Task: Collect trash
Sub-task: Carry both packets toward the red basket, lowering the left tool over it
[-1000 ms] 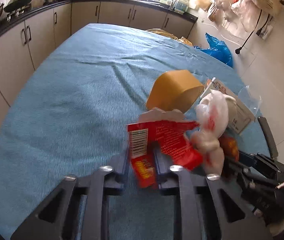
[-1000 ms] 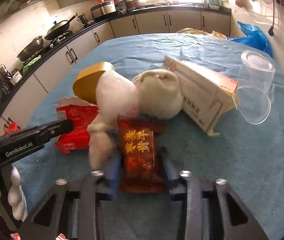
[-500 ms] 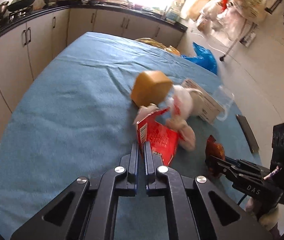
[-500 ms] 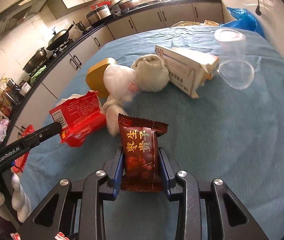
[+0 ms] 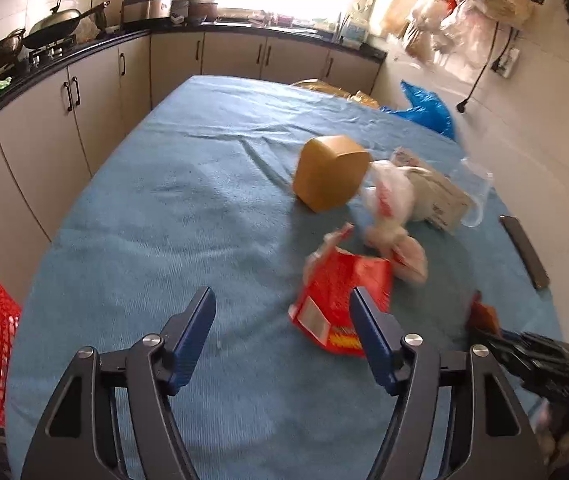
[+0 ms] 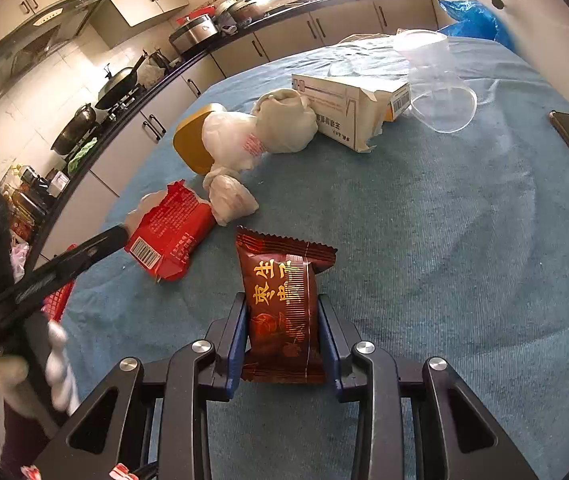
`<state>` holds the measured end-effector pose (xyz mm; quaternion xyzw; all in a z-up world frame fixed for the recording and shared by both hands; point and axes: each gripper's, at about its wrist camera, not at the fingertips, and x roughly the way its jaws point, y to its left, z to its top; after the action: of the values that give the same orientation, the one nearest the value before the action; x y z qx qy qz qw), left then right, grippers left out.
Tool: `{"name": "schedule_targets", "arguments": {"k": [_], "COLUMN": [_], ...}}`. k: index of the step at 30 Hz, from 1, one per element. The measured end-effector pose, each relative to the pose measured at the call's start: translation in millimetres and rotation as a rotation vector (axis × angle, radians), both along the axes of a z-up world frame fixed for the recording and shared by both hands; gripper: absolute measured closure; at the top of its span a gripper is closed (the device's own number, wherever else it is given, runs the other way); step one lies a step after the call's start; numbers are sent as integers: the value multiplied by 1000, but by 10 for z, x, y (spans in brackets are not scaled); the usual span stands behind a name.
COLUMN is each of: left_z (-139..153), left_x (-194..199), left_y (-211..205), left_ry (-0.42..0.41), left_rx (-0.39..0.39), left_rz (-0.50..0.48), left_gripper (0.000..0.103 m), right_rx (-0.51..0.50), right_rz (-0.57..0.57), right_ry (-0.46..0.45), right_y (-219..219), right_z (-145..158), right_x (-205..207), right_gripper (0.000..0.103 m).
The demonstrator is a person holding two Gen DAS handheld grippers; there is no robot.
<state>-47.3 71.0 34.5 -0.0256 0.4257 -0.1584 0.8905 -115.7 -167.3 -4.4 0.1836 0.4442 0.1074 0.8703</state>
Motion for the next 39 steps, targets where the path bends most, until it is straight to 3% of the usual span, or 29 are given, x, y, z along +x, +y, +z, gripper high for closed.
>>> {"name": "schedule_targets", "arguments": {"k": [5, 7, 8, 9, 11, 14, 20, 29, 39], "left_z": [-154, -200, -200, -200, -200, -155, 58, 383, 536], "left_x": [289, 300, 273, 234, 164, 25, -295, -837, -1246], "left_y": [-158, -221, -247, -287, -331, -280, 55, 890, 1983], "left_ry": [65, 95, 86, 78, 82, 67, 16, -79, -146], "left_rx": [-31, -52, -45, -24, 4, -22, -92, -205, -224], "left_rz": [-46, -56, -53, -54, -55, -46, 13, 148, 343], "left_gripper": [35, 40, 46, 65, 89, 94, 97, 97, 97], "right_rx": [5, 5, 1, -1, -7, -8, -12, -51, -106], "right_rz": [1, 2, 3, 3, 6, 8, 30, 100, 218], "right_ry": [-1, -1, -1, -1, -2, -6, -19, -44, -61], "right_y": [3, -9, -8, -7, 1, 30, 186, 595, 1311], "right_z": [5, 2, 4, 7, 18, 35, 104, 269, 437], "right_x": [-4, -6, -9, -7, -2, -8, -40, -68, -5], "right_gripper": [68, 68, 68, 68, 68, 68, 68, 68, 68]}}
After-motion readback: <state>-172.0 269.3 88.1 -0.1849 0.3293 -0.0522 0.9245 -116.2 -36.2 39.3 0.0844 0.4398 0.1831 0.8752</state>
